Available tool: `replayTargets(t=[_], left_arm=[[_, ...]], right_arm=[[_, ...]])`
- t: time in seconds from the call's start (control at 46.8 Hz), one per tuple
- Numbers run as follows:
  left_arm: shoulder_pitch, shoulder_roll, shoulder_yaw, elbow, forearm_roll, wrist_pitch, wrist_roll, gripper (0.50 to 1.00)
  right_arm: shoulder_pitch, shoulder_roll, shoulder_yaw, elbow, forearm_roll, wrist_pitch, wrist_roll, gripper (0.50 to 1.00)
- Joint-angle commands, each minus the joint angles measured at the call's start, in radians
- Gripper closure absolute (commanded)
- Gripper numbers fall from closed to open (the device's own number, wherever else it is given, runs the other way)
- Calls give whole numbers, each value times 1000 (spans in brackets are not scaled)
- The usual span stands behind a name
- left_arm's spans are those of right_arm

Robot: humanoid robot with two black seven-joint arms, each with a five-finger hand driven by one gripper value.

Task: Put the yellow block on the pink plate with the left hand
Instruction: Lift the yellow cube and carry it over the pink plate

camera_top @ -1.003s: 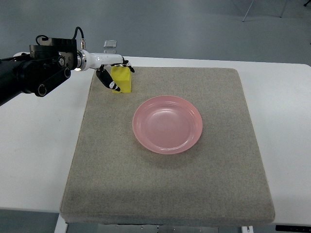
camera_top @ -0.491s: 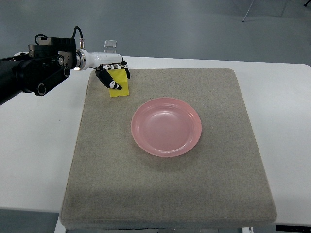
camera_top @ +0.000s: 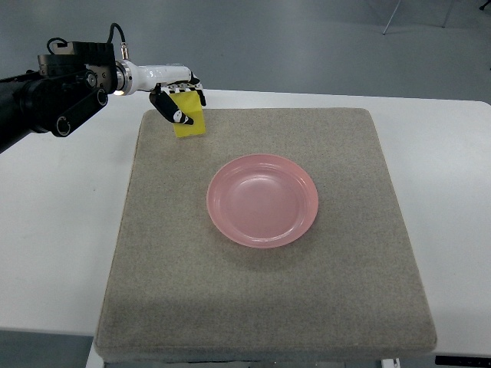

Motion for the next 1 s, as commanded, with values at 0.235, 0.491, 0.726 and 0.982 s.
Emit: replayTargets(t=[0.235, 0.491, 0.726, 0.982], left_arm=[[-26, -1, 2, -72, -30, 8, 0, 979], [-56, 17, 2, -275, -28, 27, 0, 958], [-72, 58, 3, -407, -25, 16, 2, 949], [-66, 71, 12, -487, -11, -12, 0, 919]], right_arm=[[0, 0, 0, 0, 0, 0, 0, 576], [0, 0, 0, 0, 0, 0, 0, 576], [0, 0, 0, 0, 0, 0, 0, 576], [0, 0, 0, 0, 0, 0, 0, 576]])
